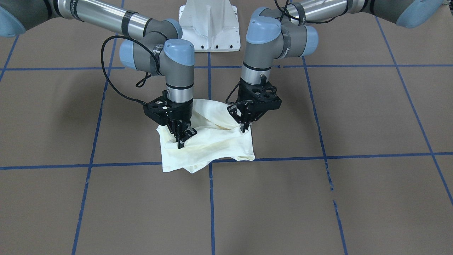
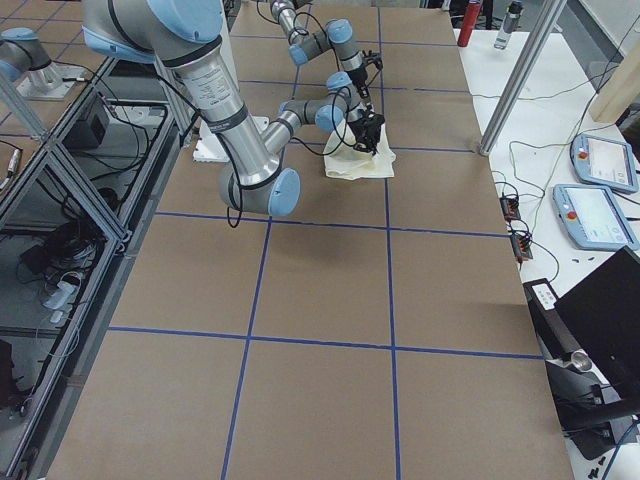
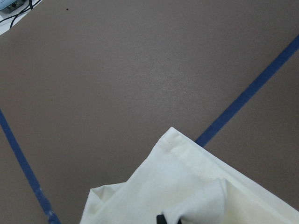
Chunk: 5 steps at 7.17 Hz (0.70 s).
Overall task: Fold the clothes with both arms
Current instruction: 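Lay the folded half onto the far half with both grippers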
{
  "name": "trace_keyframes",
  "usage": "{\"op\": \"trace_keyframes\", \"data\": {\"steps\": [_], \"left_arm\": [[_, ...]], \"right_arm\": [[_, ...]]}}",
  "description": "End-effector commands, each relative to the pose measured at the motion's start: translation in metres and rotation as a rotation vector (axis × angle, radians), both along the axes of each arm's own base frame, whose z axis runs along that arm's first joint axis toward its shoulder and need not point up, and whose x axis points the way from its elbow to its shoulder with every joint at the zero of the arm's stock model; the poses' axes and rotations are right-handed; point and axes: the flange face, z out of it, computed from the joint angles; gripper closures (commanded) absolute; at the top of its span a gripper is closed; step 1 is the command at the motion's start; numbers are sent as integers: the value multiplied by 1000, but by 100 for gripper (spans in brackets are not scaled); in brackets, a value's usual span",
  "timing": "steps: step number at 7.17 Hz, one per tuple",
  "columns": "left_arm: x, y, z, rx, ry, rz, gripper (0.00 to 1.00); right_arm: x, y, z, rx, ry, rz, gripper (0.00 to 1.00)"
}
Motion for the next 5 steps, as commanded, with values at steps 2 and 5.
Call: {"op": "trace_keyframes", "data": {"steps": [2,5], "left_arm": [[-5,2,-4,72,-11,50,0],[-45,-3,-15,150,5,151,0]], "right_arm": [[9,-12,-7,81,50,-82,0],[37,25,-18,174,16,-329,0]]}}
